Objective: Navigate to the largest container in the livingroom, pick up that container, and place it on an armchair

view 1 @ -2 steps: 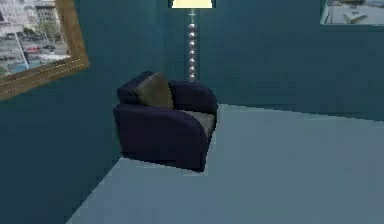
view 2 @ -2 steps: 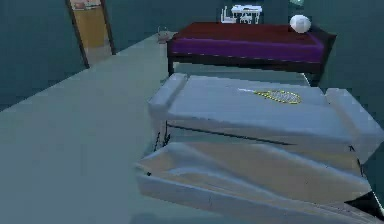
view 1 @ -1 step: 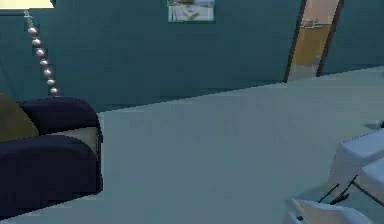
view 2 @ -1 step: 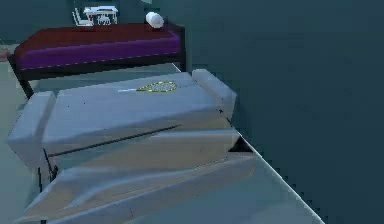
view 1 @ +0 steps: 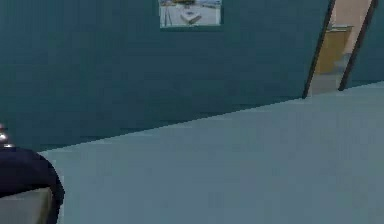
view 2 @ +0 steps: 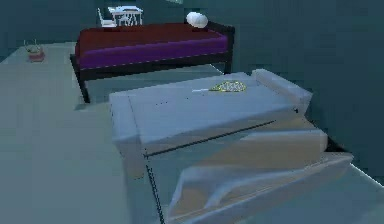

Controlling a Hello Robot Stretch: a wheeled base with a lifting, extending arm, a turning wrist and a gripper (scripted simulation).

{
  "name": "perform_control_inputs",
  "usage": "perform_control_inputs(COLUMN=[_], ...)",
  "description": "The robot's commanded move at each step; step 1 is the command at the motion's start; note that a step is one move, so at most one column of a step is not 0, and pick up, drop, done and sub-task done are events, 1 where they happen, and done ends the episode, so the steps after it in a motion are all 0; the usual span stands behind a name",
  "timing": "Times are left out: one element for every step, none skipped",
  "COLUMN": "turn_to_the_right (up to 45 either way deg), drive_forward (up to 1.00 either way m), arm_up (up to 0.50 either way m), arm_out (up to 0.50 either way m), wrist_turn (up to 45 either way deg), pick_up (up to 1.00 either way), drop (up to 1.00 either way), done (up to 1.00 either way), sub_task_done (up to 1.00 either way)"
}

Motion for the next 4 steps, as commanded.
perform_control_inputs(turn_to_the_right=[21.0,0.0,18.0,0.0], drive_forward=[0.0,0.4,0.0,1.0], arm_up=[0.0,0.0,0.0,0.0], arm_out=[0.0,0.0,0.0,0.0], wrist_turn=[0.0,0.0,0.0,0.0], pick_up=[0.0,0.0,0.0,0.0], drop=[0.0,0.0,0.0,0.0], done=[0.0,0.0,0.0,0.0], sub_task_done=[0.0,0.0,0.0,0.0])
